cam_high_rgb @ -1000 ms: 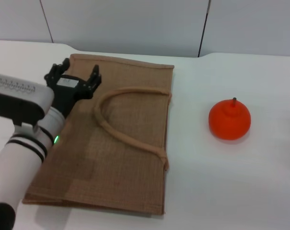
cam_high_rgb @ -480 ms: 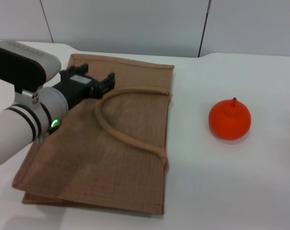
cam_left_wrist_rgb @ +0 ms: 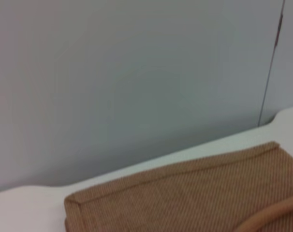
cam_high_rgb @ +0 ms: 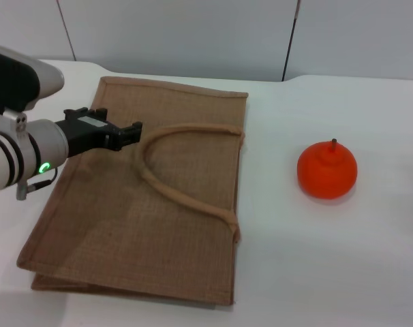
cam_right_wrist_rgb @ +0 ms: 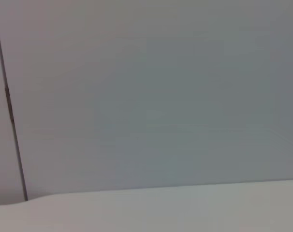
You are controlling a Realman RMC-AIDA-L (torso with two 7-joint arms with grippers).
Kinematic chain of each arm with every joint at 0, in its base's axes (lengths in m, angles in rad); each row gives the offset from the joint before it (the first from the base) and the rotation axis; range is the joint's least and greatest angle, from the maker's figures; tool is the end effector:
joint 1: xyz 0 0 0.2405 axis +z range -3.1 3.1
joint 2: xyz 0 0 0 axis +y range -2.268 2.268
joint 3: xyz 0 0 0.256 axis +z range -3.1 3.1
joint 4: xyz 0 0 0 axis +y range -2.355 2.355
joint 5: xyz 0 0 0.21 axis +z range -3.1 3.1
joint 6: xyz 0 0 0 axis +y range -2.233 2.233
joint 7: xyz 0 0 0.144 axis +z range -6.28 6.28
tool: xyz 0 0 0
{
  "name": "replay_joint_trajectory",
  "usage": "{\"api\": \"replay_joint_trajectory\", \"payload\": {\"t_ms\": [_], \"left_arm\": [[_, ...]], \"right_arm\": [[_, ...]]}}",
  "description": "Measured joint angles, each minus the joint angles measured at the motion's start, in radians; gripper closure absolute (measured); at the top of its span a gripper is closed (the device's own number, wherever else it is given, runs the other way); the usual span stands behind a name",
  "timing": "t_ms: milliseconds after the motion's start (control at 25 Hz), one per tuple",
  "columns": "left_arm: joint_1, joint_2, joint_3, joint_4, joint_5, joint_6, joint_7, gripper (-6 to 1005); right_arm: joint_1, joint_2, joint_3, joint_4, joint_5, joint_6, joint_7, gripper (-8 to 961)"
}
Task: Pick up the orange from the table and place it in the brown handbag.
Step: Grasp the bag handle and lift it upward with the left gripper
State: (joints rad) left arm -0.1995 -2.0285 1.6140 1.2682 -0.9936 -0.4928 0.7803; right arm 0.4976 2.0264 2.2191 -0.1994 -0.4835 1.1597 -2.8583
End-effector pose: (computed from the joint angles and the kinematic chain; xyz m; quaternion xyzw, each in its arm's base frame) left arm -0.2531 0.3651 0.0041 -0.8348 -0.3287 -0.1011 0.4300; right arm 0.3816 0.3053 -0.0083 -0.6834 0.3358 0.2399 0.6022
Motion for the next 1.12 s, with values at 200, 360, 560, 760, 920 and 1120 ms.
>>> {"api": "replay_joint_trajectory", "payload": {"t_ms": [200,360,560,760,920,1120], "left_arm": [[-0.051,-0.003,-0.043,-0.005,0.113,-0.108,-0.081,243],[-0.091,-0.003,-0.045,-0.022,0.175,-0.141,-0.113,253],[-0.128,-0.005,-0.042,-0.059,0.201,-0.169,-0.119,264],[-0.166,-0.004,-0.044,-0.105,0.220,-0.201,-0.120,276],[-0.180,-0.006,-0.040,-0.124,0.228,-0.203,-0.120,285],[-0.188,-0.007,-0.040,-0.127,0.228,-0.199,-0.121,297]], "right_arm": [[0.006,0.000,-0.001,0.000,-0.001,-0.012,0.004,147],[0.009,0.000,-0.001,0.000,-0.001,-0.012,0.005,147],[0.009,0.001,-0.001,0.000,-0.001,-0.012,0.005,147],[0.009,0.002,-0.001,0.000,-0.001,-0.012,0.005,147],[0.010,0.002,-0.002,0.000,-0.001,-0.012,0.005,147],[0.014,0.002,-0.003,0.000,-0.001,-0.012,0.006,147]]}}
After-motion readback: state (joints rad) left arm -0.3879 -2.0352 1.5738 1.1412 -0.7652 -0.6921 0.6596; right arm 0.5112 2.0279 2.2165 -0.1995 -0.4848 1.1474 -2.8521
